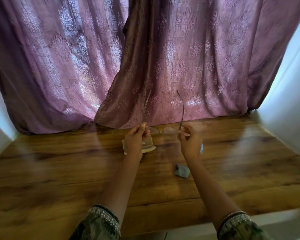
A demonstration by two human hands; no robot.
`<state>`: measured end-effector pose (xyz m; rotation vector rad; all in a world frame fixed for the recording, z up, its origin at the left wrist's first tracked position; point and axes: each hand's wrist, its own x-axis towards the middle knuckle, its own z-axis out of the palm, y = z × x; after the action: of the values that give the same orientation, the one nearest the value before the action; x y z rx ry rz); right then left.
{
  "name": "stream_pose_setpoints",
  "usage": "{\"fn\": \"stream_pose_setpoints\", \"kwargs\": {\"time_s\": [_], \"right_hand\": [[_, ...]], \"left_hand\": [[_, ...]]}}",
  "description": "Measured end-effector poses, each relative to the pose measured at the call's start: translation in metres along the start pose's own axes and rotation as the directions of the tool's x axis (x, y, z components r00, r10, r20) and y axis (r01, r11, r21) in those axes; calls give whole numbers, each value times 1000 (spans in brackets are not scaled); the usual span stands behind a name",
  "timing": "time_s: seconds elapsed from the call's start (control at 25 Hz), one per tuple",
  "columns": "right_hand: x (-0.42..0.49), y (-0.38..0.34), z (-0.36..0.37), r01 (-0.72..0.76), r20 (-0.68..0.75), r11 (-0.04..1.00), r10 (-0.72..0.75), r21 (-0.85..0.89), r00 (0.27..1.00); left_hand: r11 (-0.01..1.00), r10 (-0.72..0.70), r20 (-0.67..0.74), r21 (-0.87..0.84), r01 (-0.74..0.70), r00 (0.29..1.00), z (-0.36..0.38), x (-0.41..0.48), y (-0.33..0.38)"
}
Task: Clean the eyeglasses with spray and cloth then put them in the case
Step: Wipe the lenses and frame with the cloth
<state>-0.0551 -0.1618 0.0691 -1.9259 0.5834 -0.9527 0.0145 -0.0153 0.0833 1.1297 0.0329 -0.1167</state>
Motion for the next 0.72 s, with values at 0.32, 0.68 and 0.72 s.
{"fn": "stream_pose_setpoints", "kwargs": {"time_s": [0.32, 0.68, 0.72], "right_hand": [[3, -6, -6, 15, -120, 989, 3, 148, 993], [5, -5, -17, 170, -116, 985, -166, 27, 979], [5, -5, -18, 178, -112, 984, -174, 25, 978]], "left_hand": [[974, 87, -14, 212, -82, 996, 3, -3, -2], [827, 352, -5, 471, -308, 936, 5, -12, -1], [819, 360, -4, 481, -314, 933, 4, -12, -2]]}}
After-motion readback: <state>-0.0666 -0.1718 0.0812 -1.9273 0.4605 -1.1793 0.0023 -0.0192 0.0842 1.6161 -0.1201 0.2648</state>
